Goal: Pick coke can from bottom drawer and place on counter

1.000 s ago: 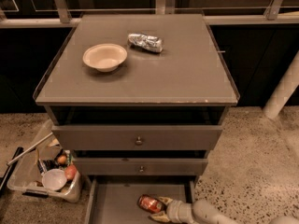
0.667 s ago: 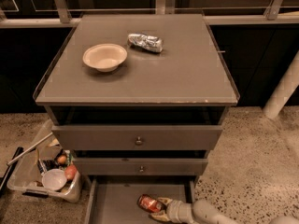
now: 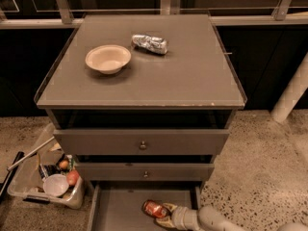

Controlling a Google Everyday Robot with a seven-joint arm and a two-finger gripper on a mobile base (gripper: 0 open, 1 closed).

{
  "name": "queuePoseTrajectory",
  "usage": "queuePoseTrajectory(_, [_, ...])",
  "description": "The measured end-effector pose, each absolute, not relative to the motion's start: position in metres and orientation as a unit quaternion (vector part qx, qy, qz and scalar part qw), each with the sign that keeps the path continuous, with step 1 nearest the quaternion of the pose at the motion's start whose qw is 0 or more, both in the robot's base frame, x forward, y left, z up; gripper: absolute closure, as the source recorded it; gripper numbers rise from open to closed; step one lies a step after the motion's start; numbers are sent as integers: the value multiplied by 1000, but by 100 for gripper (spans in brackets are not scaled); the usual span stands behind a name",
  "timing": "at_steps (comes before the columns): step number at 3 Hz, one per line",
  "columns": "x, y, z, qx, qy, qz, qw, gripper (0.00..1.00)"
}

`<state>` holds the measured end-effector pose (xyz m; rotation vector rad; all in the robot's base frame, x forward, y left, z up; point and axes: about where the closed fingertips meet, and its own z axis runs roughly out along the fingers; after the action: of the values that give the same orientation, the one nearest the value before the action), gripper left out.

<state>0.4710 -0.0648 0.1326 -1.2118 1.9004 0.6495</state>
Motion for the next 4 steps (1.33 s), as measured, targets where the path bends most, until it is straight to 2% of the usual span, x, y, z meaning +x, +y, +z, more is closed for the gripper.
queuePoseTrajectory(4, [460,-101,225,-510,738,251,362,100])
